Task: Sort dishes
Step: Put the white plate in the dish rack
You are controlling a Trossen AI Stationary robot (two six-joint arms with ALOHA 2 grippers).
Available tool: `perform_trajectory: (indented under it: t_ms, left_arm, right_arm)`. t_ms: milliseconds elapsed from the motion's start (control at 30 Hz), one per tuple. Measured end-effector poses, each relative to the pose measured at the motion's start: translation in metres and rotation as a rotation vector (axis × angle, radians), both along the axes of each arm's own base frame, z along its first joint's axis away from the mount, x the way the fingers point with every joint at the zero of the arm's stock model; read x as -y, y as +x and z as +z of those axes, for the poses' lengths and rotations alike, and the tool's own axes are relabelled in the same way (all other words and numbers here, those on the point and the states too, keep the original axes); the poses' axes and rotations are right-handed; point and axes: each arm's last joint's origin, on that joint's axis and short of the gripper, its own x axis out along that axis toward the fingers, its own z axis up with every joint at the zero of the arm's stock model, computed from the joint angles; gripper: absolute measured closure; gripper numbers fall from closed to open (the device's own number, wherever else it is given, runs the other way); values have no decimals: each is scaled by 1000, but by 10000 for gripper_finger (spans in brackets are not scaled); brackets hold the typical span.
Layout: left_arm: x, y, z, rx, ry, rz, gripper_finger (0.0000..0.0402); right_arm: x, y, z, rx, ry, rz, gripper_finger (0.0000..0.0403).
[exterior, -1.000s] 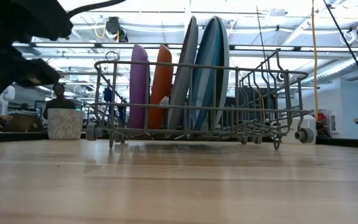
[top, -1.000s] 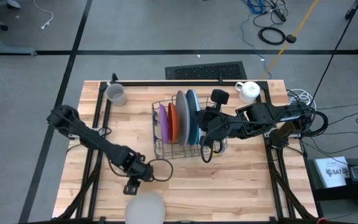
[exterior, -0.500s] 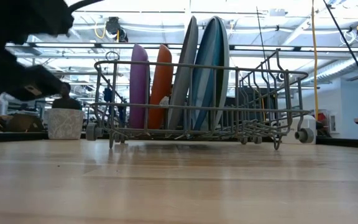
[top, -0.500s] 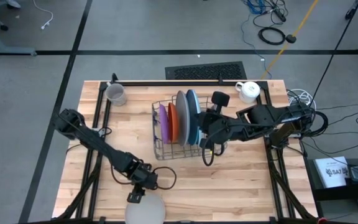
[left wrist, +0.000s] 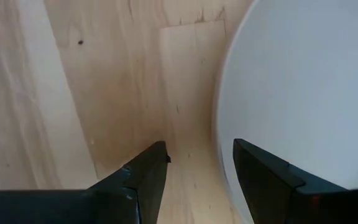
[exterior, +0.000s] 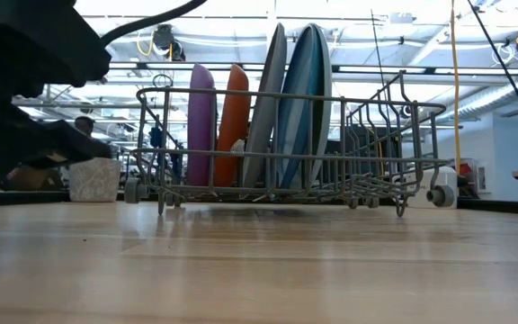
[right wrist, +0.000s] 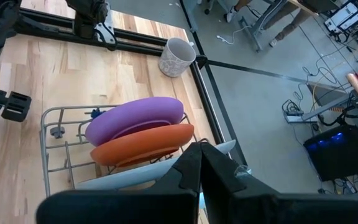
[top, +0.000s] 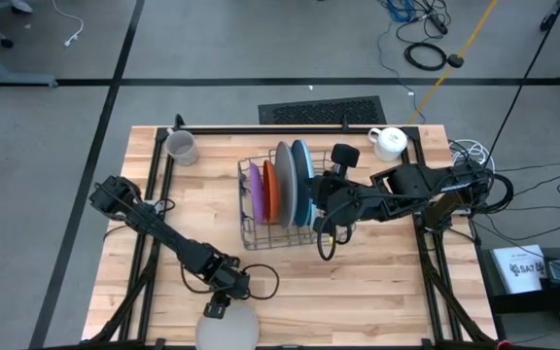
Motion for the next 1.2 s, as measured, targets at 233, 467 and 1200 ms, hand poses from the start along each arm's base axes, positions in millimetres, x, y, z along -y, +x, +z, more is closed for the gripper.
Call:
perform_trajectory:
  t_ms: [233, 467, 1200]
  left_arm:
    - [-1, -1, -5, 3, 67, -30, 218]
    - [-4, -2, -7, 16, 129, -36, 287]
    - [-58, -38, 67, 91, 433, 36, 400]
  right_arm:
    - [0, 0, 0, 0, 1, -1, 403]
    - [0, 0, 0, 2, -2, -5, 403]
    - [1, 0, 0, -8, -17, 2, 403]
